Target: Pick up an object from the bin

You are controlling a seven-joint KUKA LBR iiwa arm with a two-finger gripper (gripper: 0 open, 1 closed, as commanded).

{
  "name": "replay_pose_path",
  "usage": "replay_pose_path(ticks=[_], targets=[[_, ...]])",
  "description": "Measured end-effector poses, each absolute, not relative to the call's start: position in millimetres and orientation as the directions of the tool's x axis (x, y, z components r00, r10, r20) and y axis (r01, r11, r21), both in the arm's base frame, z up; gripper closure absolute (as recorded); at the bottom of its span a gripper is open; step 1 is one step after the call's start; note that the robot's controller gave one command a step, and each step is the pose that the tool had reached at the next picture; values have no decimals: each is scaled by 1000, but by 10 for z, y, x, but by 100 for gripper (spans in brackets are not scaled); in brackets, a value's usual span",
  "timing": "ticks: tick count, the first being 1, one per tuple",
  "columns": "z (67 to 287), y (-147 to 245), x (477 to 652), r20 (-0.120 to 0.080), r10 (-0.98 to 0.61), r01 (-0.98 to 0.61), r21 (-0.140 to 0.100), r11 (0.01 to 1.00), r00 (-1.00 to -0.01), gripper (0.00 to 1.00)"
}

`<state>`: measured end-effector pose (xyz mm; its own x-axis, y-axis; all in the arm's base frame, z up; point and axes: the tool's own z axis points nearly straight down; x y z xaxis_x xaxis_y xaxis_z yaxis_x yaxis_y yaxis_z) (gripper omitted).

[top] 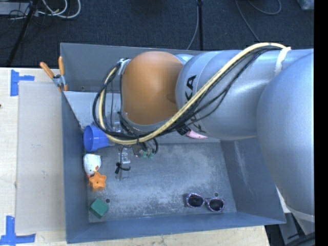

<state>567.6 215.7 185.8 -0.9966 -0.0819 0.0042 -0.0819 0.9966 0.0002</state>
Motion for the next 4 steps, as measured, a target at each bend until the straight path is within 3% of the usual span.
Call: replay_pose_path(ticks=[1, 2, 3, 4], targets=[[1800, 1945, 5601, 15, -173, -173, -1, 985, -985, 0], [1798, 2182, 5727, -6, -183, -183, 0, 983, -983, 0], [1663, 1966, 5708, 12, -181, -181, 4, 983, -983, 0], [1313, 1810, 5813, -4, -169, -169, -6, 986, -986, 0]])
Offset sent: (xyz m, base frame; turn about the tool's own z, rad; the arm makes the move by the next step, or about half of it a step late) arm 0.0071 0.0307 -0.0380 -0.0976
